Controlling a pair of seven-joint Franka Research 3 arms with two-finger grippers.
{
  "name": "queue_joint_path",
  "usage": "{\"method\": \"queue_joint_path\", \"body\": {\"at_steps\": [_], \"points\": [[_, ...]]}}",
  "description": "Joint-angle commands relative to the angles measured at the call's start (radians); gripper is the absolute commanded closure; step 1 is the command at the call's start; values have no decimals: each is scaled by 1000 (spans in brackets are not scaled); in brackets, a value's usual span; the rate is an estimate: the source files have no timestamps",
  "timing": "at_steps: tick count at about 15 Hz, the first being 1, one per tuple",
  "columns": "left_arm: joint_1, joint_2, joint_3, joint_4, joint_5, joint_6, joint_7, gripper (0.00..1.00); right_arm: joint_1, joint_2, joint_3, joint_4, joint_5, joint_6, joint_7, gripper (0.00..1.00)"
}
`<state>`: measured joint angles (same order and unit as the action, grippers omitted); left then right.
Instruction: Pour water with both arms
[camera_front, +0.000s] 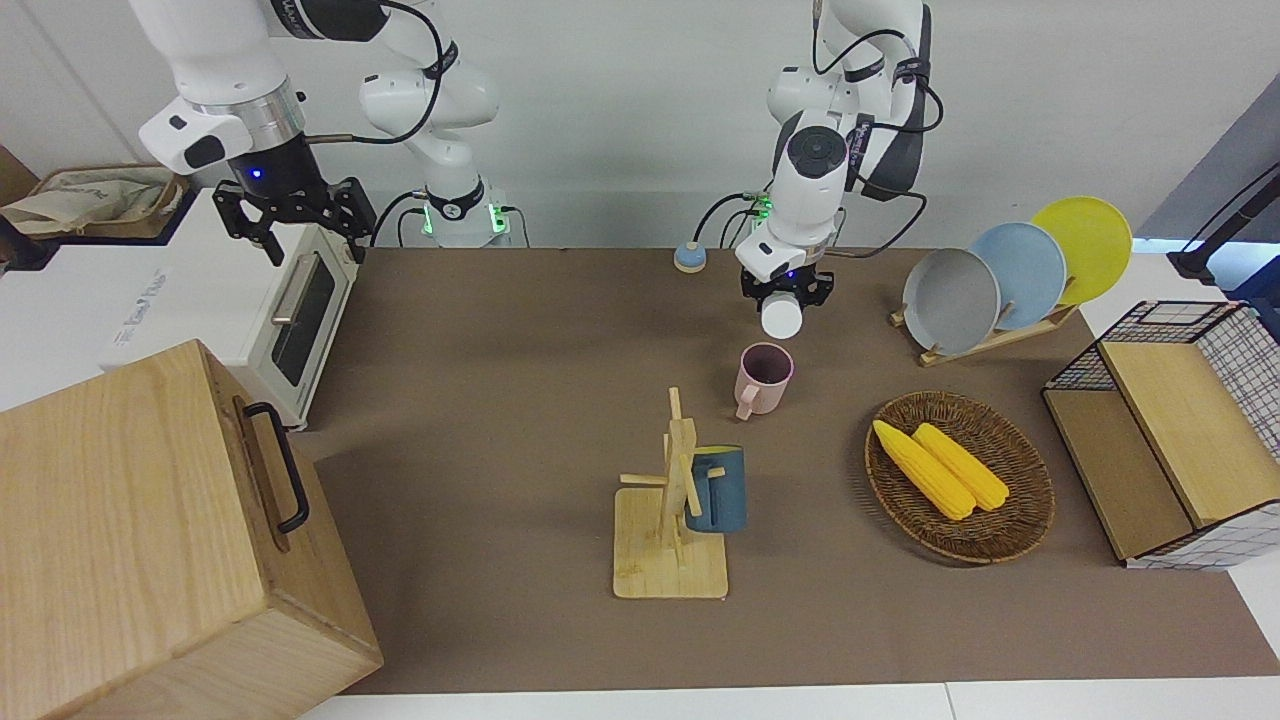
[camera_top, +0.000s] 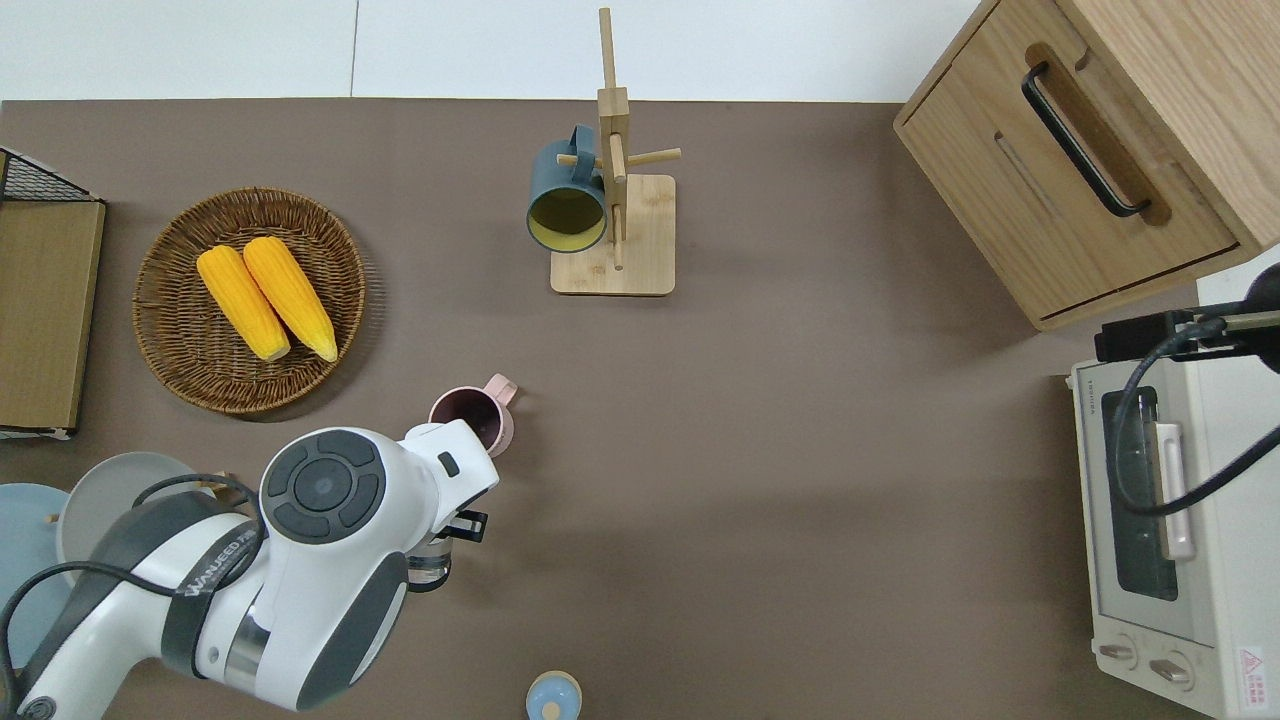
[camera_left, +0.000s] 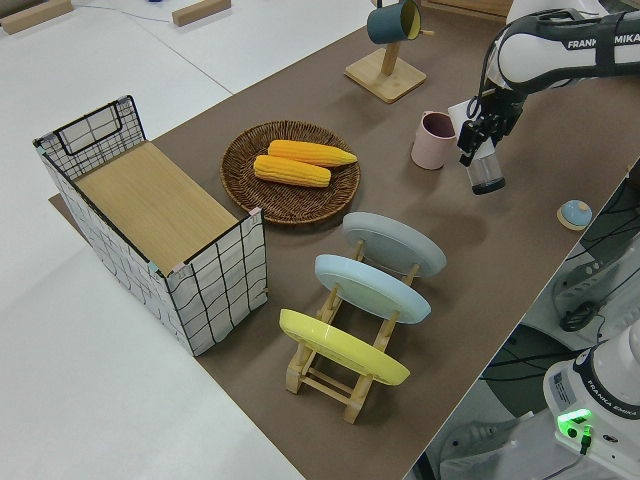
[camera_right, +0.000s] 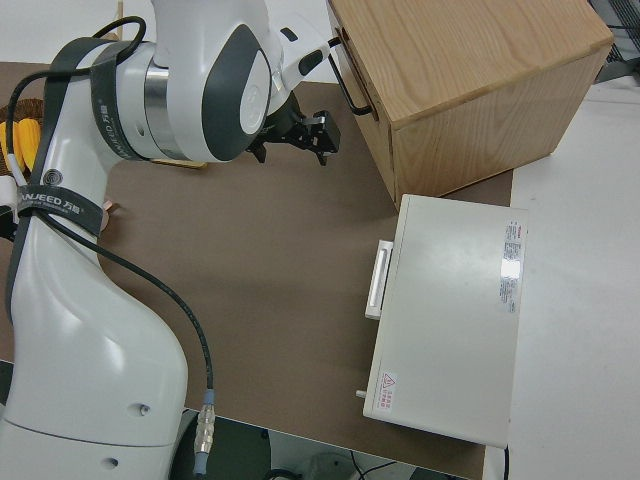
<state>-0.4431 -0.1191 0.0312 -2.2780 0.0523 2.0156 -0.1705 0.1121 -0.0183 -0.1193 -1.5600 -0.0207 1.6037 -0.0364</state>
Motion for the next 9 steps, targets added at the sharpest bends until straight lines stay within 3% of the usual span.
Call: {"method": "queue_joint_path", "body": {"at_steps": [1,9], "points": [[-17,74,9,121,-5,-106,19,1000,4,-9,1,3,7,-7,-13,9],[-17,113,10,180,-6,-186,45,1000,4,-9,3,3,7,-7,-13,9]]}}
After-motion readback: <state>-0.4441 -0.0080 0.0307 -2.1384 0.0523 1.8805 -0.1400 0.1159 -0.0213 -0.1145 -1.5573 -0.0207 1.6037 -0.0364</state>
